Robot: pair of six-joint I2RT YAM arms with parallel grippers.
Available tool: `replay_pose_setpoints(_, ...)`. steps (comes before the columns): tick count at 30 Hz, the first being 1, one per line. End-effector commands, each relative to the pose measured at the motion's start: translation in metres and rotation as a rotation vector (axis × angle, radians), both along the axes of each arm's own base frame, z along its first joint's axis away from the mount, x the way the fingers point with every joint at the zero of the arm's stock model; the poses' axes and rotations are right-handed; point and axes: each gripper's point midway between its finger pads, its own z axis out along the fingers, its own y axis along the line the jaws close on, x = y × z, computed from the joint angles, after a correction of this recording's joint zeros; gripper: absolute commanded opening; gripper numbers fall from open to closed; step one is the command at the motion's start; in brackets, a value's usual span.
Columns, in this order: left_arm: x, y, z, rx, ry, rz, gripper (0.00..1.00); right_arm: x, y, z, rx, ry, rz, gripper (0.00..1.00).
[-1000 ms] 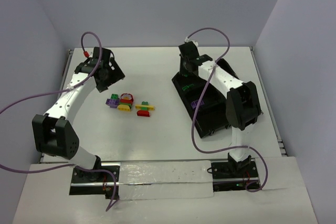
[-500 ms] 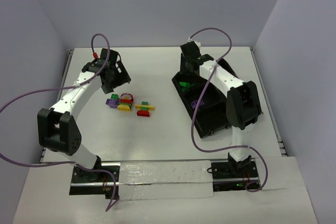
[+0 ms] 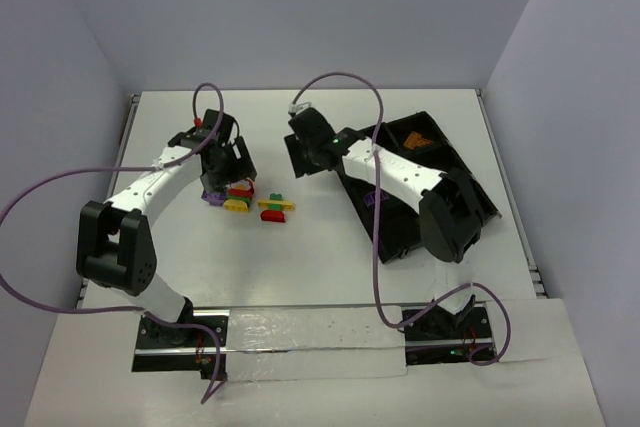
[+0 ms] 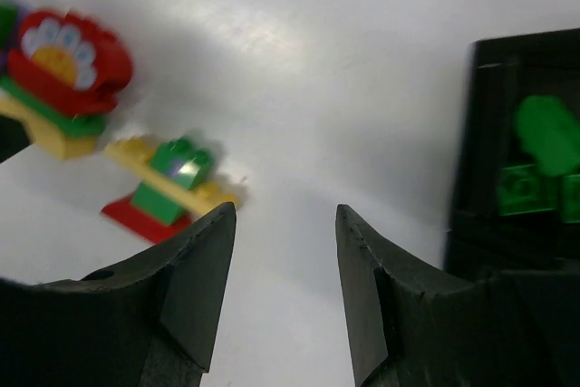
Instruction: Sort the legos into containers by color
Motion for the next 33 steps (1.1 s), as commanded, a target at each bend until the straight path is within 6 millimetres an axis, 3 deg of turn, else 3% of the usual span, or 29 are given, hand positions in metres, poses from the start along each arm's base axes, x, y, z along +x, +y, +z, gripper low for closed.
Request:
replay_pose_setpoints(1,-0.010,-0.011,0.004,-0.063,-0.029,-0.045,0.84,-0.026,0.016,-0.007,0.007,0.057,0.100,0.56)
replay_pose_setpoints(5,-0.026,-0.021,-0.002,-0.107,-0.004,-0.083,0.81,-0.037,0.029,-0.024,-0.017,0.114,0.173,0.54)
replay_pose_setpoints(9,-0.046,-0.028,-0.017,-0.161,0.059,-0.080,0.81,-0.044,0.033,-0.039,-0.033,0.145,0.248,0.46)
replay_pose_setpoints(15,-0.066,-0.042,-0.023,-0.295,0.080,-0.045,0.77,-0.055,0.038,-0.055,-0.067,0.176,0.310,0.35)
replay_pose_setpoints(21,-0.063,-0.013,-0.019,-0.181,0.055,0.024,0.79,-0.050,0.045,-0.060,-0.082,0.157,0.331,0.38)
replay_pose_setpoints(24,-0.062,-0.005,-0.015,-0.177,0.043,0.040,0.79,-0.044,0.045,-0.062,-0.120,0.126,0.377,0.43)
replay_pose_setpoints(33,-0.058,0.020,-0.013,-0.091,0.030,0.076,0.79,-0.048,0.052,-0.069,-0.148,0.098,0.543,0.44)
